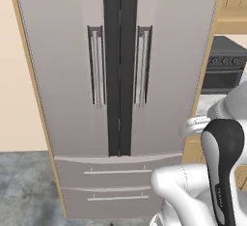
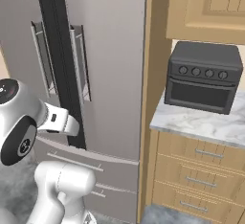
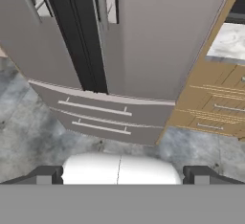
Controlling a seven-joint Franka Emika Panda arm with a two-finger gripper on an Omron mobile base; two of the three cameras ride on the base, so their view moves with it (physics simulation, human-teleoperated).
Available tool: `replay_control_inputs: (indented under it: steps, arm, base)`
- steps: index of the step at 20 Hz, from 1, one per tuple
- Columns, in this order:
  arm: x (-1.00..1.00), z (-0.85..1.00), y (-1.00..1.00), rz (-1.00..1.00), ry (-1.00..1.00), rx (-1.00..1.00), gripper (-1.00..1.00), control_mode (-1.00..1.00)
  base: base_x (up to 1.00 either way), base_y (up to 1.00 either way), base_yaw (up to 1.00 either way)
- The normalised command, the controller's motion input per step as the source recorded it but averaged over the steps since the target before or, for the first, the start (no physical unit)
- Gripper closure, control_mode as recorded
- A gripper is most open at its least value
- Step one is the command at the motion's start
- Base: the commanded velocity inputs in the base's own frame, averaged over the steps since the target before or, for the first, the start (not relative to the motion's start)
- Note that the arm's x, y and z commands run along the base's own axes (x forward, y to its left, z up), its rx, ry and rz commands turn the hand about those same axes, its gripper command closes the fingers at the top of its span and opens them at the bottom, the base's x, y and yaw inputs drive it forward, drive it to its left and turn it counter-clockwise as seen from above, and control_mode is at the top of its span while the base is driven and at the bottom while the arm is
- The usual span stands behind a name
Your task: Retrieve the chicken drumstick from the fridge and place it on the saucepan with marinade on the stove.
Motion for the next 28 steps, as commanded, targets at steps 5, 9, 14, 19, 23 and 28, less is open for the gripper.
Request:
replay_control_inputs:
  steps: [5, 9, 14, 19, 23, 28]
  arm:
    - [0.00, 0.00, 0.00, 0.00, 0.00, 0.00, -1.00, 1.00]
    - [0.00, 0.00, 0.00, 0.00, 0.00, 0.00, -1.00, 1.00]
    - [0.00, 0.00, 0.00, 0.00, 0.00, 0.00, -1.00, 1.00]
    - [0.00, 0.00, 0.00, 0.00, 0.00, 0.00, -1.00, 1.00]
    - [0.00, 0.00, 0.00, 0.00, 0.00, 0.00, -1.00, 1.00]
    - [0.00, 0.00, 0.00, 0.00, 0.00, 0.00, -1.00, 1.00]
  base:
    - [-0.17, 0.82, -0.24]
    - [-0.16, 0.77, -0.22]
    - [-0.47, 0.45, -0.15]
    - [-0.90, -0.30, -0.02]
    - [-0.68, -0.72, 0.00]
    - [-0.56, -0.81, 0.04]
